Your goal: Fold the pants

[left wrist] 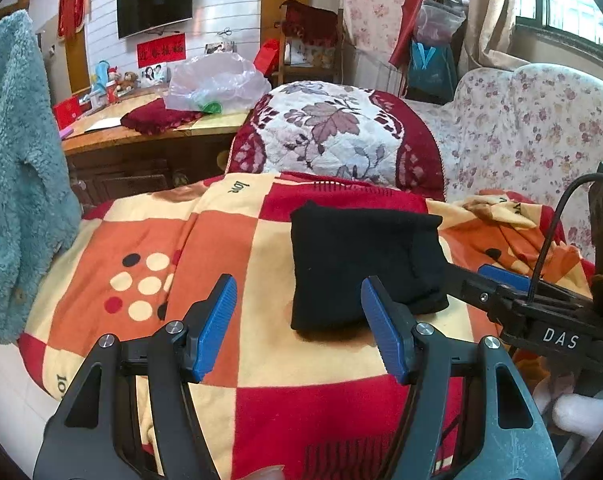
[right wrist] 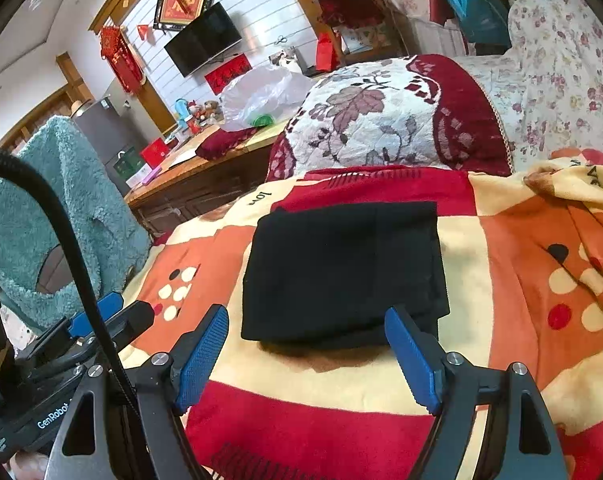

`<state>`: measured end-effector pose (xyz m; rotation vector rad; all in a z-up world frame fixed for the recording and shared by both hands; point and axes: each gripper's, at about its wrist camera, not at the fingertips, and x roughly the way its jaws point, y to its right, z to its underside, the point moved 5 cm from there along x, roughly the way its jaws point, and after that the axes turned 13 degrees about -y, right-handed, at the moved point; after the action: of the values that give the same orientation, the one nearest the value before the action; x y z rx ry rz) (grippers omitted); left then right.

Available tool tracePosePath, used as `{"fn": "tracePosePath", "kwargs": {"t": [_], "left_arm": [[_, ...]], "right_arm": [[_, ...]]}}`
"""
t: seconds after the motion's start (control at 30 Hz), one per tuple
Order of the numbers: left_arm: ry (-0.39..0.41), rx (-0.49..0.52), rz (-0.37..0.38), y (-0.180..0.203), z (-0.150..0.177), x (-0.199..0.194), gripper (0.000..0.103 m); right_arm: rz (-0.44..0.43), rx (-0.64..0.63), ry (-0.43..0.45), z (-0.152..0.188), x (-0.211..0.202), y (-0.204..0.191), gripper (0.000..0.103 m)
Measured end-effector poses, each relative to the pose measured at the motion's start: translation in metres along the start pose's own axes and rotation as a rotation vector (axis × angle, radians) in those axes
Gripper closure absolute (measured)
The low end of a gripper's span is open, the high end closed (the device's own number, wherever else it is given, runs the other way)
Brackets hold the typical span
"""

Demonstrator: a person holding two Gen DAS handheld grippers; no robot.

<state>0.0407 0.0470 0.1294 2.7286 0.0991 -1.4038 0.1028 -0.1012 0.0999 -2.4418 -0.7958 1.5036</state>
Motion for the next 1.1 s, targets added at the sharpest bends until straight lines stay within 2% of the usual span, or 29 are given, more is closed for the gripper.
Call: {"fn": "tracePosePath", "kwargs": {"t": [0.33, 0.77, 0.87, 1.1], "left_arm": [[0.011, 0.02, 0.007, 0.009, -0.002, -0.003, 0.038], [-0.021, 0.016, 0.05, 0.015, 0.0, 0.013, 0.038], [-0.032, 0.011, 0.067, 0.018, 0.001, 0.018, 0.038], [-0.042, 0.022, 0.061, 0.023, 0.003, 0.021, 0.038]], "right_arm": [[-0.009, 0.012, 0.002, 0.001, -0.002, 0.003, 0.024], [0.003, 0.015, 0.001, 0.005, -0.001, 0.006, 0.024], [0.031, -0.009, 0.006, 0.006, -0.004, 0.005, 0.024], [0.022, -0.002, 0.016, 0.004, -0.007, 0.011, 0.024]]}}
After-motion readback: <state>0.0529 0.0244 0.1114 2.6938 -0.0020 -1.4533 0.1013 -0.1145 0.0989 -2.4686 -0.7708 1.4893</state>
